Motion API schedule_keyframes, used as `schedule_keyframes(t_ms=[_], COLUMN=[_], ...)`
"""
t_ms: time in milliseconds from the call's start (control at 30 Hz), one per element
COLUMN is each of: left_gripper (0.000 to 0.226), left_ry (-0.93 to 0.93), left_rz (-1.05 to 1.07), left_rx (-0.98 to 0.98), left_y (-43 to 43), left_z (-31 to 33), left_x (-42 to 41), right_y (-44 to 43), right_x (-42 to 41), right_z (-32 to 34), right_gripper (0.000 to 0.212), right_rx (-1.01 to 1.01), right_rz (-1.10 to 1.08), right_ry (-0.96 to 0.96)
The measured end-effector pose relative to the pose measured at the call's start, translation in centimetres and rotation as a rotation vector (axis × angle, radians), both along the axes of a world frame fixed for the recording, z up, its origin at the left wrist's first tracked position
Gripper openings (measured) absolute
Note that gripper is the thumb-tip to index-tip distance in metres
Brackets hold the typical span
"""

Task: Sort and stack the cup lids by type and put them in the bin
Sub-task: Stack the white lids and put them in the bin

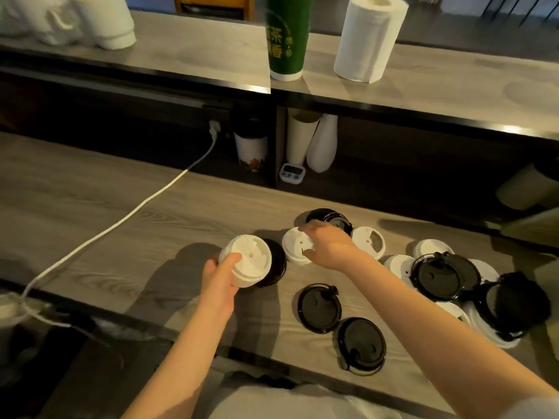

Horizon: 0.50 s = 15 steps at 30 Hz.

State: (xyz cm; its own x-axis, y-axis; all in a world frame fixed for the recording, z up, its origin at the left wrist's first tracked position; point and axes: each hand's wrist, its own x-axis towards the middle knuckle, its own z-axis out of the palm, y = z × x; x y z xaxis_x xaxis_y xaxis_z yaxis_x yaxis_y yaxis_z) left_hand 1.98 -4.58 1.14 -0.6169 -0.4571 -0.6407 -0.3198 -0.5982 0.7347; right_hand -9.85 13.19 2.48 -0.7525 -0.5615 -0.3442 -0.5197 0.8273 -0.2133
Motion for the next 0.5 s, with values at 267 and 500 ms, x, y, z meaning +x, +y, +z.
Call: schedule_keyframes(t_ms=[267,500], left_gripper=[0.034,0.041], left_ry=[0.043,0.078], left_rz=[0.036,0.002], left_rx=[0.012,0.002], left_y=[-0.8,-0.8], left_z=[0.1,0.2], left_x=[0.3,0.4], right_y=[-3.6,-3.0], right_x=[-1.9,-2.3], right_z=[-3.3,-3.7], right_gripper=[0.095,0.095], right_rx=[0.538,0.469], right_rz=[0.22,0.219], right_ry=[0.017,0.073])
